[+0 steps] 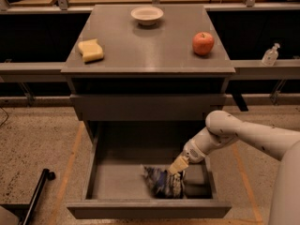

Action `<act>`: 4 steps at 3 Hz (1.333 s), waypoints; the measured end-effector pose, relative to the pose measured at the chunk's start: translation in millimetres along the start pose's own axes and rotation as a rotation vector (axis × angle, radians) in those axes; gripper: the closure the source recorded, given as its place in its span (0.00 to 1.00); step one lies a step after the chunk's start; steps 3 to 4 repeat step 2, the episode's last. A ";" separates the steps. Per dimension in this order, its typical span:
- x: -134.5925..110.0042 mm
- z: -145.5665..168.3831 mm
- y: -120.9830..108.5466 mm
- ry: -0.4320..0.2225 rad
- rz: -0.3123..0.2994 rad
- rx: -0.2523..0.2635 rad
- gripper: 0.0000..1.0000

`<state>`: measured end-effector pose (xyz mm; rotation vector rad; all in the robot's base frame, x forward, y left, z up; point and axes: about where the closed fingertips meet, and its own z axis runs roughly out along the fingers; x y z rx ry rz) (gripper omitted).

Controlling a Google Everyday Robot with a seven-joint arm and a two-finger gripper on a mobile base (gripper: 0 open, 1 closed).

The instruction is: Place blue chip bag into middle drawer

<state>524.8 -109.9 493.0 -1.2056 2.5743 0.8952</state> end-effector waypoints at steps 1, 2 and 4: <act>0.3 2.0 0.8 0.002 0.000 -0.004 0.00; 0.3 2.1 0.8 0.002 0.000 -0.004 0.00; 0.3 2.1 0.8 0.002 0.000 -0.004 0.00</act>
Offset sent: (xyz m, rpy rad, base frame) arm -0.0009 0.0013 -0.0013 0.0008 0.0029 0.0024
